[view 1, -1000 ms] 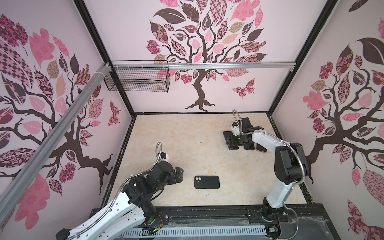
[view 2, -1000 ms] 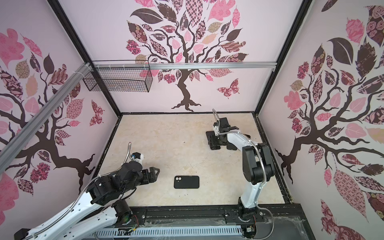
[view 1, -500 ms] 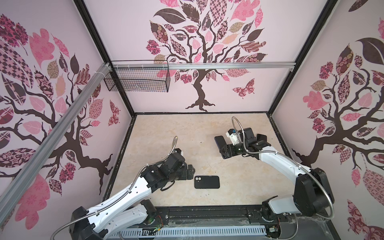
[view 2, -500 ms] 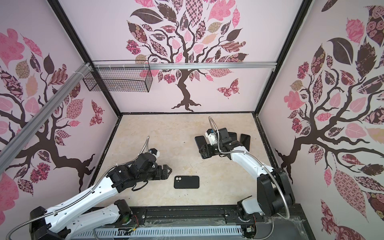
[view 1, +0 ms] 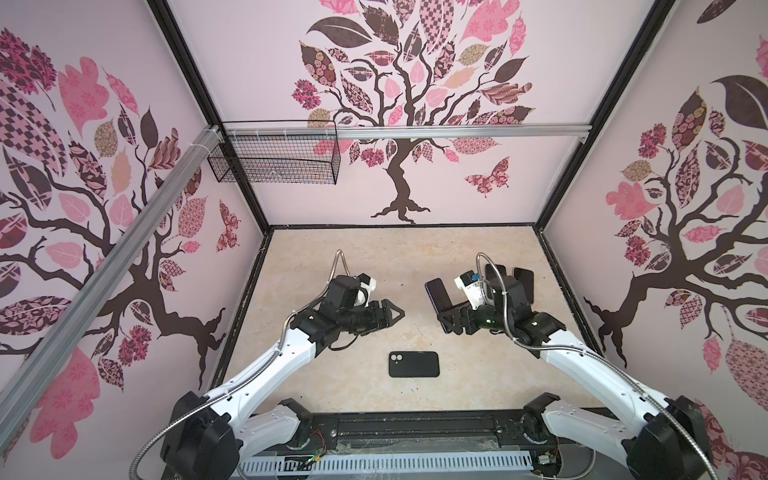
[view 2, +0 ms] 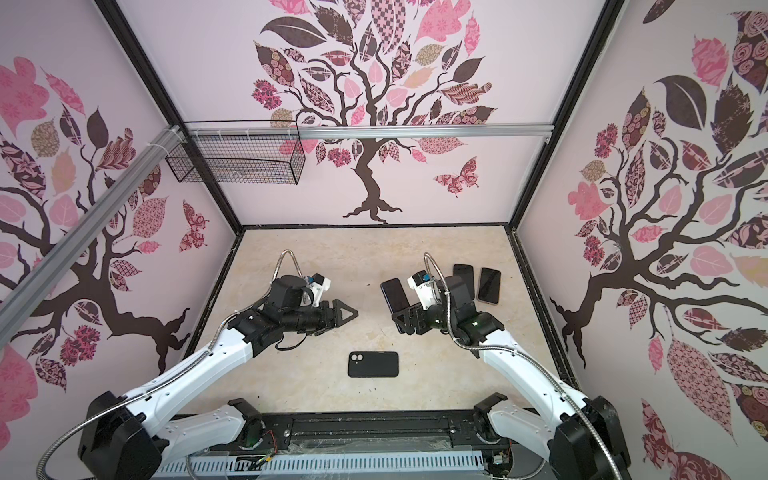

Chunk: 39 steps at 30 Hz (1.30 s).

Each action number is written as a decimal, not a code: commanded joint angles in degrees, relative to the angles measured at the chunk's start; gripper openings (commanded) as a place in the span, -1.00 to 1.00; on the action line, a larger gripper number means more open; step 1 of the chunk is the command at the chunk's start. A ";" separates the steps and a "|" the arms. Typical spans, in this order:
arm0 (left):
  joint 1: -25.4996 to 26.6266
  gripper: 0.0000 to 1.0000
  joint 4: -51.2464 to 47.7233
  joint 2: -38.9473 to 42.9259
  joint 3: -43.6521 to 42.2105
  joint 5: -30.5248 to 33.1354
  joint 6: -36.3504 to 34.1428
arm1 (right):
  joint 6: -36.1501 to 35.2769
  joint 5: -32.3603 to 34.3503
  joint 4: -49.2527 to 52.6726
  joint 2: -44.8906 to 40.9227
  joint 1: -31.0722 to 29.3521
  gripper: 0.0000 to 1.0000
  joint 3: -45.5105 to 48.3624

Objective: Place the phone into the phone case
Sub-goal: 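Lift the phone with the right gripper toward the left gripper while left gripper approaches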

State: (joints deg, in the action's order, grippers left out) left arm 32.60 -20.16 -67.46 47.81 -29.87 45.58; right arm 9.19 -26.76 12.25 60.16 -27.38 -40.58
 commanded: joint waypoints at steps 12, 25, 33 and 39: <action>-0.25 0.52 6.77 -3.80 6.81 -11.36 -0.39 | -0.27 4.06 -1.39 1.05 -9.22 -0.34 -2.87; -0.69 0.04 2.81 -6.58 9.15 -11.26 -1.24 | -3.52 10.08 1.37 3.78 -17.92 -0.34 -6.53; -0.92 -0.41 0.61 -6.03 9.72 -10.83 -1.41 | -4.58 11.67 2.10 4.70 -18.64 -0.34 -7.58; -0.96 -0.64 -0.75 -5.94 9.69 -10.25 -1.72 | -4.97 12.96 2.37 5.07 -18.67 -0.29 -7.67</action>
State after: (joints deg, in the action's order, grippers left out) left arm 31.86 -20.29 -74.02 54.43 -40.36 44.77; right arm 5.50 -14.81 15.59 64.58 -45.67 -45.50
